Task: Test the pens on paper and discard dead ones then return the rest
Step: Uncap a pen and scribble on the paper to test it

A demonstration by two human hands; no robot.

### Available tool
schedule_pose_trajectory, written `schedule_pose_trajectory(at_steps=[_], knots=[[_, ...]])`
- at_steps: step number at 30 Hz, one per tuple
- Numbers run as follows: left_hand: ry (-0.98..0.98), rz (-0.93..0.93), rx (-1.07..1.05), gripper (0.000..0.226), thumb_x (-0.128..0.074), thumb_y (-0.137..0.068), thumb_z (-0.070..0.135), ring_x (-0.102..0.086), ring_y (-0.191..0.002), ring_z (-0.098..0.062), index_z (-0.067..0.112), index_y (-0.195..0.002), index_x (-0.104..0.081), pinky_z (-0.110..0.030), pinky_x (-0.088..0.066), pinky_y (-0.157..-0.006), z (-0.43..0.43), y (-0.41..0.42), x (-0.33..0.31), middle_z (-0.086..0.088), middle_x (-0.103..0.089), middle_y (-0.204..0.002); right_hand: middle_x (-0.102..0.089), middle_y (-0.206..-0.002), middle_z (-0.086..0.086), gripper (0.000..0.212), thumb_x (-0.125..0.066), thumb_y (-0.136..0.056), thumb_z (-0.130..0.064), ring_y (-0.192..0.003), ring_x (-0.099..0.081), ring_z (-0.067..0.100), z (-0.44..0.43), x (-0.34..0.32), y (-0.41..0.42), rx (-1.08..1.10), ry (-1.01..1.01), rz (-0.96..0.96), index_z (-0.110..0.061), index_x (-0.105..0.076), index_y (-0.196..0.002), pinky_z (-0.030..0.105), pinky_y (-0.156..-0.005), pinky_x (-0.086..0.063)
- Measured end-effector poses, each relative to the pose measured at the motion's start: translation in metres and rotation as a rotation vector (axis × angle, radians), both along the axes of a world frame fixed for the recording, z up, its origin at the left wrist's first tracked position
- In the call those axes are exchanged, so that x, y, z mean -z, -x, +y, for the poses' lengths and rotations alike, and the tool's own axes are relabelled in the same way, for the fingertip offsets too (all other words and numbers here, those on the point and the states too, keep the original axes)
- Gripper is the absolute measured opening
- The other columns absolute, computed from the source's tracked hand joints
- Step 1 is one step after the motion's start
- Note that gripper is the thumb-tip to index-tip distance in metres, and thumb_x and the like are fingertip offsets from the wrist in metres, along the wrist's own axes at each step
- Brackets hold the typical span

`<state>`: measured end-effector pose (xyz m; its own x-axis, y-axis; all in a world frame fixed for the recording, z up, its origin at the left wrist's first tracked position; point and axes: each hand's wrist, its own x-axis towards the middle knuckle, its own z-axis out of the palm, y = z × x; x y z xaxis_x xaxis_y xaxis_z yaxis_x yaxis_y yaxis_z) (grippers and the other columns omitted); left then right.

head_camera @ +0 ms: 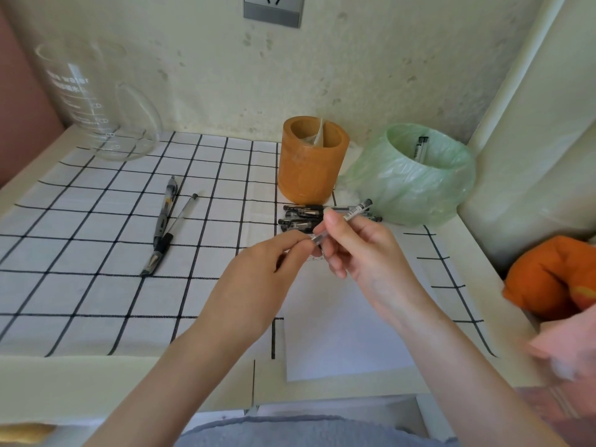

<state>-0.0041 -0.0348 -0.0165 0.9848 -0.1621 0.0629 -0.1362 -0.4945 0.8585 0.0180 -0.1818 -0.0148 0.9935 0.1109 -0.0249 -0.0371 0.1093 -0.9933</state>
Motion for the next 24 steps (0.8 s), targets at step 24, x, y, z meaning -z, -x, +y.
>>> schedule_pose_trajectory(at_steps=[24], knots=[[-0.263,0.227,0.166,0.029,-0.037,-0.098,0.015,-0.057,-0.063,-0.004,0.031,-0.114,-0.055,-0.015,-0.047,-0.065,0.009,-0.003,0.023,0.012,-0.057,-0.079,-0.054,-0.047,0.003,0.014,-0.048,-0.092,-0.012,-0.051,-0.062,0.019,-0.038,0.019,-0.027,0.255,-0.043,0.167,-0.009,-0.061,-0.091,0.022,-0.039,-0.036]])
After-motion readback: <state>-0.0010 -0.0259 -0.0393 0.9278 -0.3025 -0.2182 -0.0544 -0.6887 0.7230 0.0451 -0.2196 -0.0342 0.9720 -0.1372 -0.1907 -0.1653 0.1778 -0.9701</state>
